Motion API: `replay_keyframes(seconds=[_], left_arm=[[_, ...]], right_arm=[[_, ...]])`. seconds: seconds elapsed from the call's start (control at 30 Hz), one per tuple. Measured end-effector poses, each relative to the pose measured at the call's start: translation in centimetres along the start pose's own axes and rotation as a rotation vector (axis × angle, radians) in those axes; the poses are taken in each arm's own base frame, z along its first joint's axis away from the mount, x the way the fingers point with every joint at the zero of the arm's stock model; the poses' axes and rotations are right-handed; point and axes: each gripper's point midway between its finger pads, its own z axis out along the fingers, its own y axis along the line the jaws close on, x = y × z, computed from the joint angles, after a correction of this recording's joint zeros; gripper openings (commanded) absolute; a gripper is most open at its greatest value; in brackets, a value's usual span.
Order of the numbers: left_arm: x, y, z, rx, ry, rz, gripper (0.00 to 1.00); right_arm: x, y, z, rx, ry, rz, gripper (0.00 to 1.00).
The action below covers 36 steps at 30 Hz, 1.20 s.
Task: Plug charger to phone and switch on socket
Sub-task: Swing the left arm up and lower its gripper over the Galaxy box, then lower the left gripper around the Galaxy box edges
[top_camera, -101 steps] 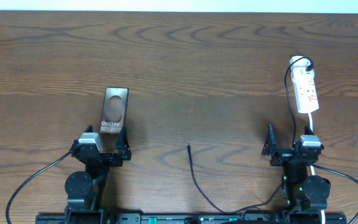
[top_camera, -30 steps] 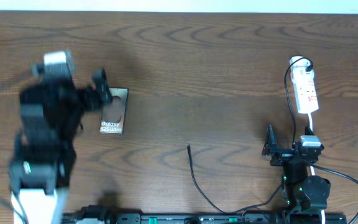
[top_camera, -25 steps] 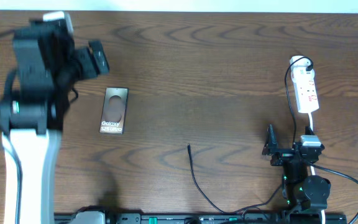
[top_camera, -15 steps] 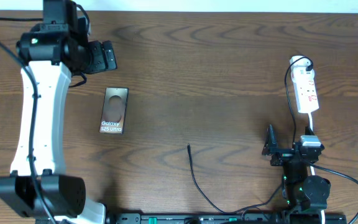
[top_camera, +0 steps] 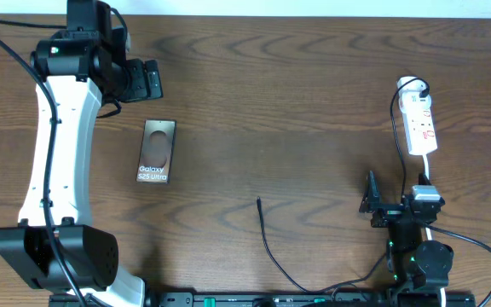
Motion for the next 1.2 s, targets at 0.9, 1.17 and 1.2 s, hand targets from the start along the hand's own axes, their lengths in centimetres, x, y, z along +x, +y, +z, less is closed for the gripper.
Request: replay_keyframes(seconds=[0.9, 1.17, 1.2], left_arm=[[7.3, 2.5, 12.6, -0.076, 0.468, 0.088, 0.98], [10.2, 2.0, 14.6, -0.077, 0.521, 0.109, 0.98], [10.3, 1.7, 14.8, -0.076, 0.519, 0.118, 0.98]], right_arm=[[0.0, 0.0, 0.0, 0.0, 0.0, 0.0, 0.99], [0.0, 0.0, 0.0, 0.0, 0.0, 0.0, 0.99], [0.0, 0.0, 0.0, 0.0, 0.0, 0.0, 0.99]])
